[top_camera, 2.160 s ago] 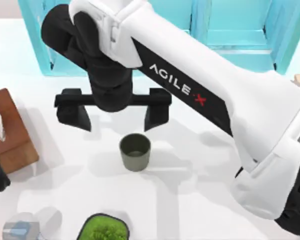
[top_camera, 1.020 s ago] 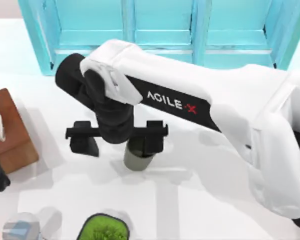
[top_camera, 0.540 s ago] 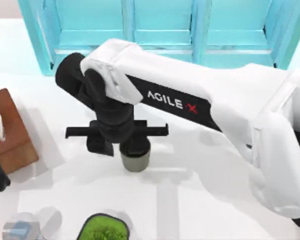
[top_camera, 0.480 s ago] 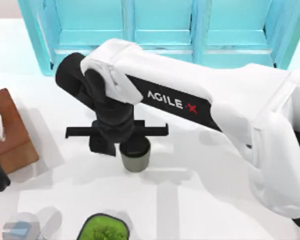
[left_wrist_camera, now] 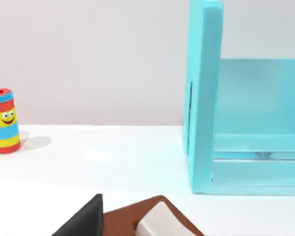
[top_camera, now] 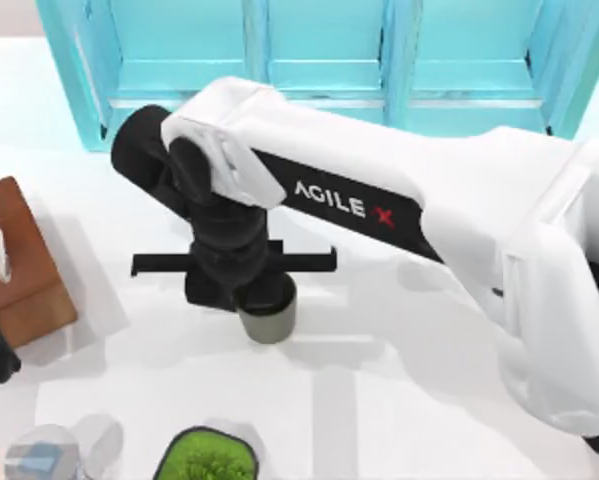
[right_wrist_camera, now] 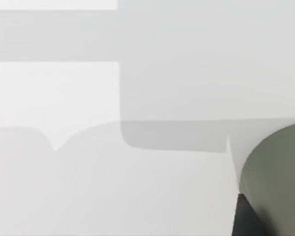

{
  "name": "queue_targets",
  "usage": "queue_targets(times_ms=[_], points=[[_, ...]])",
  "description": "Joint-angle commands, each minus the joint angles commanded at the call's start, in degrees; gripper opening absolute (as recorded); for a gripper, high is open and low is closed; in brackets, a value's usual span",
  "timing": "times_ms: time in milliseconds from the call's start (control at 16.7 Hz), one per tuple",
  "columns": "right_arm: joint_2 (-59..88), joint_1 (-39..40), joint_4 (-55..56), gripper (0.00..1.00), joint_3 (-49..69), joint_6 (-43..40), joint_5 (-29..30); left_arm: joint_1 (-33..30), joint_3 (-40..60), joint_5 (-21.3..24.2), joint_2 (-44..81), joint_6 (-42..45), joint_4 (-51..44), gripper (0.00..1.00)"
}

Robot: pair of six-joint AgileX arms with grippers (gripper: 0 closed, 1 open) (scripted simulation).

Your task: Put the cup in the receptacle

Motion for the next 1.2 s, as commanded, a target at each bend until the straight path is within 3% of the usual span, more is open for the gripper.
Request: queue_targets(times_ms=[240,420,840,1200], points=[[-0.8,-0.6,0.0,0.00,-0.3,-0.7,-0.4,0.0,0.0,0.0,0.0,0.0,0.0,1.00],[-6.2,-6.0,-0.2,0.00,-2.2,-6.2,-2.5,0.0,0.0,0.0,0.0,0.0,0.0,1.00],[-31.8,-32.7,-2.7,0.00,-15.9,-32.8,-8.3,0.0,0.0,0.0,0.0,0.0,0.0,1.00],[-46.9,-56.1,-5.5,0.00,-33.6,-56.3,-9.3,0.0,0.0,0.0,0.0,0.0,0.0,1.00]])
